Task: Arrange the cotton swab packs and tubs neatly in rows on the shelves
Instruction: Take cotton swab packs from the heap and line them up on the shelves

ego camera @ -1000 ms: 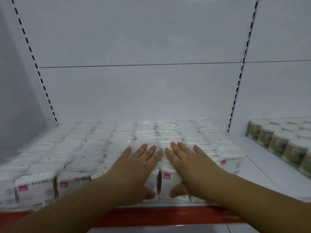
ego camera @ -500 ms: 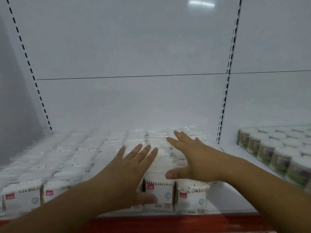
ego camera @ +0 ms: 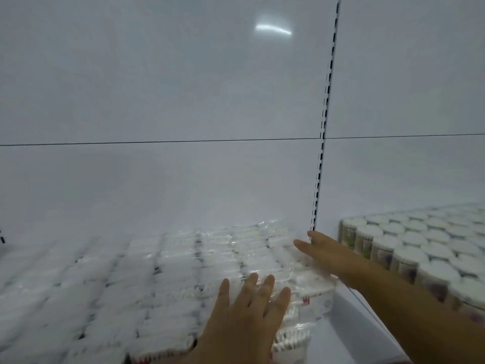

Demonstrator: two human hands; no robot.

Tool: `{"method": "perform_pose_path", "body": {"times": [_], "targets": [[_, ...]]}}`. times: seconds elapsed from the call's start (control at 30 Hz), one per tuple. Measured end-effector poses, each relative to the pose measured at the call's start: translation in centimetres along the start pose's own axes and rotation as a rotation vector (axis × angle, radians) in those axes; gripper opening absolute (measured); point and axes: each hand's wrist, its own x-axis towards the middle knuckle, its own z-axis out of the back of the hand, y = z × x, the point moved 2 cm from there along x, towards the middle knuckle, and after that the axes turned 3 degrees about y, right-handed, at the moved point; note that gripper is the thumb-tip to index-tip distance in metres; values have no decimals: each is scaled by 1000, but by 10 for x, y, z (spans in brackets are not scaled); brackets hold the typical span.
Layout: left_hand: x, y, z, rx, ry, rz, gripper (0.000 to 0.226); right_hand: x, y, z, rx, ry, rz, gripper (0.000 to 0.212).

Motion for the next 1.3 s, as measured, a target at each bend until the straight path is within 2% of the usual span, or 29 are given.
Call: {"method": "perform_pose_path", "body": {"times": [0.1, 0.2, 0.3, 0.43, 0.57, 0.7, 0.87, 0.93, 1.03, 1.1, 1.2, 1.3], "targets": [[2, 2, -2, -1, -92, -18, 80, 18, -10, -10, 68, 60, -118, 56], [5, 6, -6, -7, -134, -2, 55, 21, -7, -13, 94, 74, -118, 35], [7, 6, -10, 3, -90, 33, 49, 22, -2, -13, 51, 94, -125, 33], [3, 7, -9, -19, 59, 45, 69, 25, 0, -14, -40, 99, -114, 41], [2, 4, 8, -57, 235, -11, 107, 19, 2, -17, -172, 52, -90, 51], [4, -1, 20, -33, 268, -33, 105, 19, -1, -11, -290, -97, 6, 67], [8, -10, 39, 32, 400, 32, 107, 1, -13, 18, -384, -133, 120, 64], [16, -22, 53, 53, 369, 38, 105, -13, -24, 35, -472, -143, 162, 63], [35, -59, 73, -59, 219, 41, 108, -44, -43, 61, -724, -122, 299, 58], [53, -96, 76, -175, 126, 27, 97, -68, -59, 87, -826, -143, 406, 55], [88, -158, 62, -357, 110, 20, 81, -104, -89, 146, -797, -203, 449, 47], [118, -205, 45, -578, 160, 55, 86, -125, -122, 212, -662, -260, 377, 38]]}}
